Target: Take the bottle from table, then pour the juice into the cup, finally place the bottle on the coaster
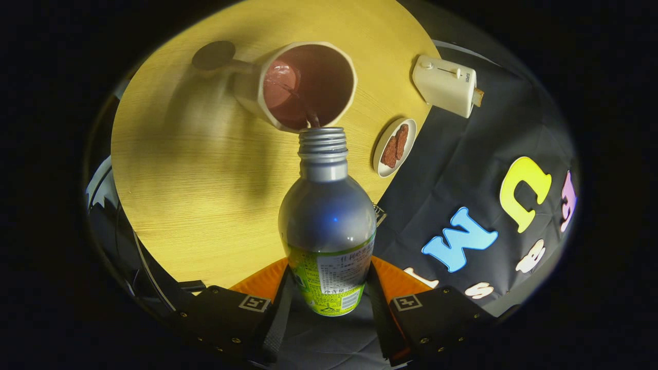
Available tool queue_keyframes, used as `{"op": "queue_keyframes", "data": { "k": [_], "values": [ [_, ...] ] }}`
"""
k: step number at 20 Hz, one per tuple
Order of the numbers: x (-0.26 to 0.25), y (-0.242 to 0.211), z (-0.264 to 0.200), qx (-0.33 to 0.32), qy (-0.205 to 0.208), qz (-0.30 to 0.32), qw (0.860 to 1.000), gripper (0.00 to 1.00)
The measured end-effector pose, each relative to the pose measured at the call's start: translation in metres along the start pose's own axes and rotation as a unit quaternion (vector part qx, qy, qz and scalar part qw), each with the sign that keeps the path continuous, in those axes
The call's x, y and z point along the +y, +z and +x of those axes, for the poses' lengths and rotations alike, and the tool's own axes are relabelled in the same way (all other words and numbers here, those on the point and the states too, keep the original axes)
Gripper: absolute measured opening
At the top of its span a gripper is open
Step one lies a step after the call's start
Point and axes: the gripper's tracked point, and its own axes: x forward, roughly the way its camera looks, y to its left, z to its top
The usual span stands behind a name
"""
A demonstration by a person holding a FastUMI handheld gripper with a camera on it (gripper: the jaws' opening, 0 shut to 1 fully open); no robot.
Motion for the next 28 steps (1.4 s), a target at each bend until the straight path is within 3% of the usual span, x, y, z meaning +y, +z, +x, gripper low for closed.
{"op": "queue_keyframes", "data": {
  "k": [18, 28],
  "values": [
    [-0.007, -0.007, -0.006, 0.027, 0.005, -0.024, 0.999, 0.72],
    [0.009, 0.003, 0.003, -0.015, 0.023, 0.043, 0.999, 0.72]
  ]
}}
